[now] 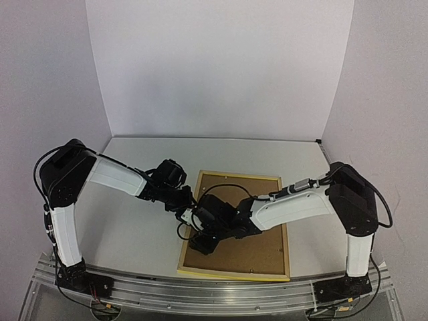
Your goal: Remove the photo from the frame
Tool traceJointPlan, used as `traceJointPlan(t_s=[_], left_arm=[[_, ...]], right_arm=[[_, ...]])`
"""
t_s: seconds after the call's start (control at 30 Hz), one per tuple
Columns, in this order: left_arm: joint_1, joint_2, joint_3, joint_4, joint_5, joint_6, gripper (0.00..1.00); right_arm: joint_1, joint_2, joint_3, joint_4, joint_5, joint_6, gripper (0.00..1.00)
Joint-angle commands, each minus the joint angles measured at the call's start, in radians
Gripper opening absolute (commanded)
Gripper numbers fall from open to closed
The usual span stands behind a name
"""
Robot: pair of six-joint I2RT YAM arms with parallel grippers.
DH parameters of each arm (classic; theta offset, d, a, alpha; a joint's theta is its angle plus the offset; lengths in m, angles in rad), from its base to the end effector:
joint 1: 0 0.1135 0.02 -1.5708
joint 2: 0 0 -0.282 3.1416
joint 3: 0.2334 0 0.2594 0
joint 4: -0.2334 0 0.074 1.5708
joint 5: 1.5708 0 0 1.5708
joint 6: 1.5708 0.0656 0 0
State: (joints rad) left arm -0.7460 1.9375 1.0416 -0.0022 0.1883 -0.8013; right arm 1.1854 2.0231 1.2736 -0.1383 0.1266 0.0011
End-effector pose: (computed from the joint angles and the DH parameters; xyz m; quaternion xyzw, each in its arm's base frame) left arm 0.2942 -0.2886 0.1089 0.0050 0.9403 -0.2931 0.1730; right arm 0.1793 0.4200 0.1313 -0.5073 0.7921 0.1374 0.3104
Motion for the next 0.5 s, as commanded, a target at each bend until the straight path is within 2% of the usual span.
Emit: traceJointPlan(t_s=[0.0,0.2,0.4,0.47], left_arm=[[-0.009,0.029,-0.050,-0.088,0.066,-0.076,0.00],[-0.009,0.024,-0.064,-0.083,0.070,-0.088,0.00],[-0.010,0.005,-0.091,-0.079,0.067,-0.115,0.00],[-0.010,0.000,-0.101,-0.079,0.067,-0.128,0.00]], right_arm=[[-0.003,0.054,0.011,0.101,-0.040,-0.038,0.62],[0.001,0.084,-0.017,0.173,0.097,-0.013,0.61],[0.005,0.093,-0.075,0.254,0.297,0.125,0.57],[0.005,0.104,-0.093,0.304,0.322,0.161,0.56]])
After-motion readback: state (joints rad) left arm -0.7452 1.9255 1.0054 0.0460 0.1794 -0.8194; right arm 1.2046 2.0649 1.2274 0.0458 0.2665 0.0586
